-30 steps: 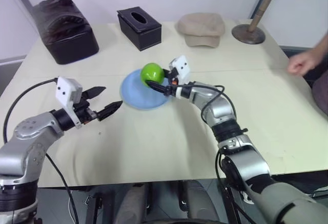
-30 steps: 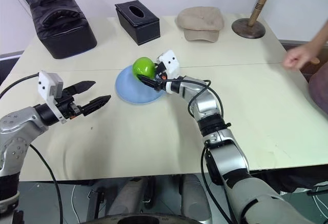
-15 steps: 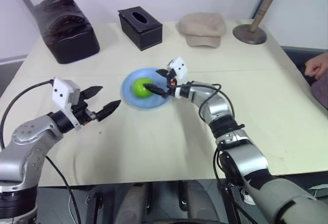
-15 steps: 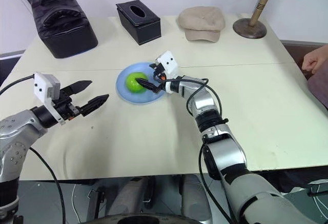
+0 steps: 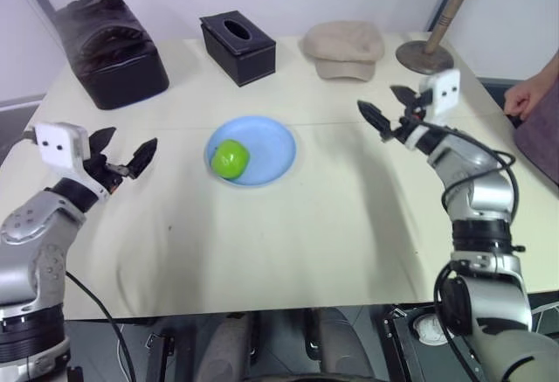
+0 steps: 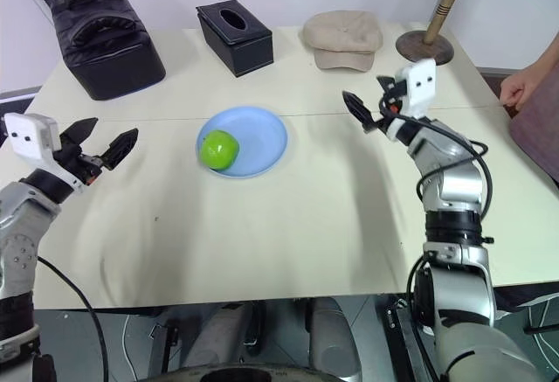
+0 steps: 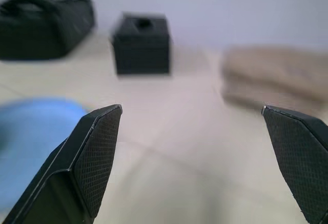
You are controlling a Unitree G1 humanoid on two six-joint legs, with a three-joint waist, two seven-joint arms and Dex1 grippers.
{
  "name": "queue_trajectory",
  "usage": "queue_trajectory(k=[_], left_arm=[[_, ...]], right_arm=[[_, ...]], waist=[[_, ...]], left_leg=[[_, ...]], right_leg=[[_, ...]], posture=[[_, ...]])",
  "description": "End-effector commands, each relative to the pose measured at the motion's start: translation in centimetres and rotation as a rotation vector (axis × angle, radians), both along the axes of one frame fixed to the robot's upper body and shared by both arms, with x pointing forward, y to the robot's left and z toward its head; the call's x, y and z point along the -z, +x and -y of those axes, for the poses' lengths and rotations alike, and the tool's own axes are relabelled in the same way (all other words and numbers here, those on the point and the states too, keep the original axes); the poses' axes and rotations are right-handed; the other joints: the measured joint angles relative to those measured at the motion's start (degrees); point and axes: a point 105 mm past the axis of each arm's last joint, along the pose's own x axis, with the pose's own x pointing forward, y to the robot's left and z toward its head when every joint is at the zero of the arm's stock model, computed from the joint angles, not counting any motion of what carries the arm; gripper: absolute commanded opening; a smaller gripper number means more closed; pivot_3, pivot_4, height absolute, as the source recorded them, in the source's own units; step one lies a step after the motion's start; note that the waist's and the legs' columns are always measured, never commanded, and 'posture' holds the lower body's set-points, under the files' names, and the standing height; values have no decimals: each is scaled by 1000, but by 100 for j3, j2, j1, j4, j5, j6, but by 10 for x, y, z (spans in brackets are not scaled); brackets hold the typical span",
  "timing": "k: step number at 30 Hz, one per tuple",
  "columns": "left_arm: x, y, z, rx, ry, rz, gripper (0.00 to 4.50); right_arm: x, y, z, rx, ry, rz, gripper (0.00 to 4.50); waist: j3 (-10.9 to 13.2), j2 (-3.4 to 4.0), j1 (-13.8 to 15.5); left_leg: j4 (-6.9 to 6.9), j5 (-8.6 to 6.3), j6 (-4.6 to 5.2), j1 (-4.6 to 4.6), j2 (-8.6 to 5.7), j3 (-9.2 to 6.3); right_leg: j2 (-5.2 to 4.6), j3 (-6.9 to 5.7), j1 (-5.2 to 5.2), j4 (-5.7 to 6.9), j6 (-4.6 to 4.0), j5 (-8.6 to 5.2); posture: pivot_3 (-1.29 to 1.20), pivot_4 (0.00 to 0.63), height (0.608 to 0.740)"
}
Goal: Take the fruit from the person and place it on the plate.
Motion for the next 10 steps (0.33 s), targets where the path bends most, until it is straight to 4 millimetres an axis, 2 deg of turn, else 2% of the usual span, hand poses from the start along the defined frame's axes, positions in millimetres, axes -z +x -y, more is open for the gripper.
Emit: queue_trajectory(k=[1,5,10], left_arm=[[-3,0,1,-14,9,37,4500],[-2,1,2,-21,-12,49,4500],[-5,4,3,-24,-28,59,4500]], right_arm=[[-21,-9,8,40,-6,103,4458],[-8,-11,20,123,8,95,4458],[-2,-12,19,137,21,91,4458]], waist=[[0,0,8],[-1,-2,31],[-1,-2,32]], left_leg=[[1,0,0,0,0,1],[3,0,0,0,0,0],[4,0,0,0,0,0]], right_leg=[[0,0,0,-1,0,0],[-2,0,4,-2,1,0],[-2,-1,5,-4,1,0]], posture=[[0,150,740],[0,150,740],[0,150,740]])
